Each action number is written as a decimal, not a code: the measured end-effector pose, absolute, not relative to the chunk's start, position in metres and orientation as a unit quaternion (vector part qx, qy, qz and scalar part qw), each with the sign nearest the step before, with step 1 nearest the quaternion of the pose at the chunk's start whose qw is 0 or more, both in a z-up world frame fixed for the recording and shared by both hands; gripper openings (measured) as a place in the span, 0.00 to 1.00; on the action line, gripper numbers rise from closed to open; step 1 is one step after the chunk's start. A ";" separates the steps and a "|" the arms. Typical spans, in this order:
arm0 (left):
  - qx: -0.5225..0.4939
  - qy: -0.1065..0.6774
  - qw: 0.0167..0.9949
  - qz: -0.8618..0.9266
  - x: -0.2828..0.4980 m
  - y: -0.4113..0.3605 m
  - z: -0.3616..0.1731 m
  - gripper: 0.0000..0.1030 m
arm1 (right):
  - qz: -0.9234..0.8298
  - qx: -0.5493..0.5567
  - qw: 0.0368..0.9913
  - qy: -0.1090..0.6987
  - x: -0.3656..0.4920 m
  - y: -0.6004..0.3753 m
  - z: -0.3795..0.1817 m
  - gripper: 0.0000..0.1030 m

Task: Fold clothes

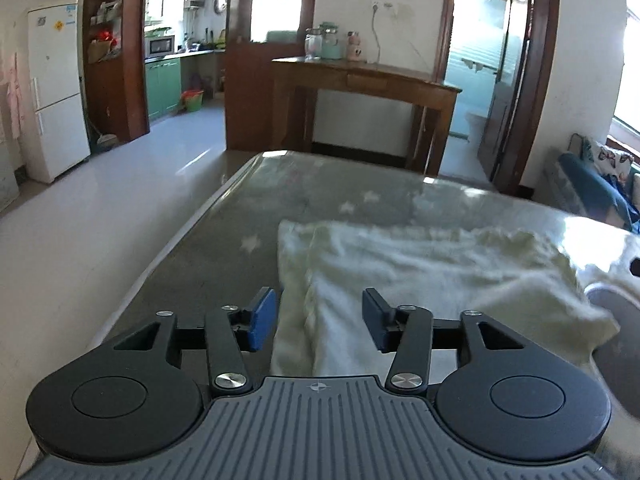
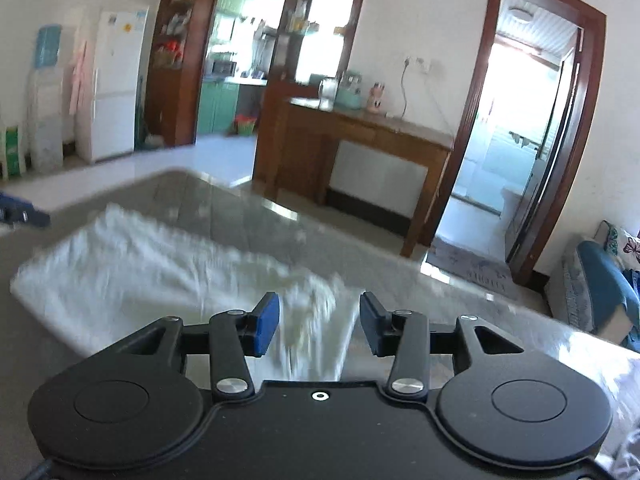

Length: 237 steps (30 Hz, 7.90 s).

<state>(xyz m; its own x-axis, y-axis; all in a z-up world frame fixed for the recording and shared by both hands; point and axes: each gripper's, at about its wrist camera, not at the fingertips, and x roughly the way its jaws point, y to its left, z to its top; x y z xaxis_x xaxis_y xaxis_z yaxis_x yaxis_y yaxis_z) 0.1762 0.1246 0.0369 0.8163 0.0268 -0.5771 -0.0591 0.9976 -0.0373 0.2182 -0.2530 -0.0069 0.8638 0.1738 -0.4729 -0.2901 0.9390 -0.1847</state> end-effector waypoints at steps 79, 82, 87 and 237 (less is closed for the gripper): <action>-0.051 0.320 0.930 0.175 0.085 0.168 -0.021 0.98 | -0.194 0.085 0.929 0.304 0.079 -0.537 -0.103 1.00; -0.051 0.320 0.930 0.175 0.085 0.169 -0.021 0.98 | -0.194 0.085 0.929 0.304 0.079 -0.537 -0.103 1.00; -0.051 0.320 0.930 0.174 0.084 0.171 -0.021 0.98 | -0.195 0.085 0.929 0.304 0.079 -0.537 -0.102 1.00; -0.051 0.321 0.930 0.173 0.081 0.174 -0.021 0.99 | -0.195 0.086 0.928 0.304 0.077 -0.535 -0.101 1.00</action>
<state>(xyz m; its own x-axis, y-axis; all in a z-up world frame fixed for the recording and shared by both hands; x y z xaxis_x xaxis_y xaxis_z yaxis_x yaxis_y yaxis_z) 0.0810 0.1742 -0.0207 0.7340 0.2897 -0.6143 -0.3554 0.9346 0.0161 0.0773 -0.5351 -0.1014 0.7390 -0.3101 -0.5981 0.4148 0.9090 0.0413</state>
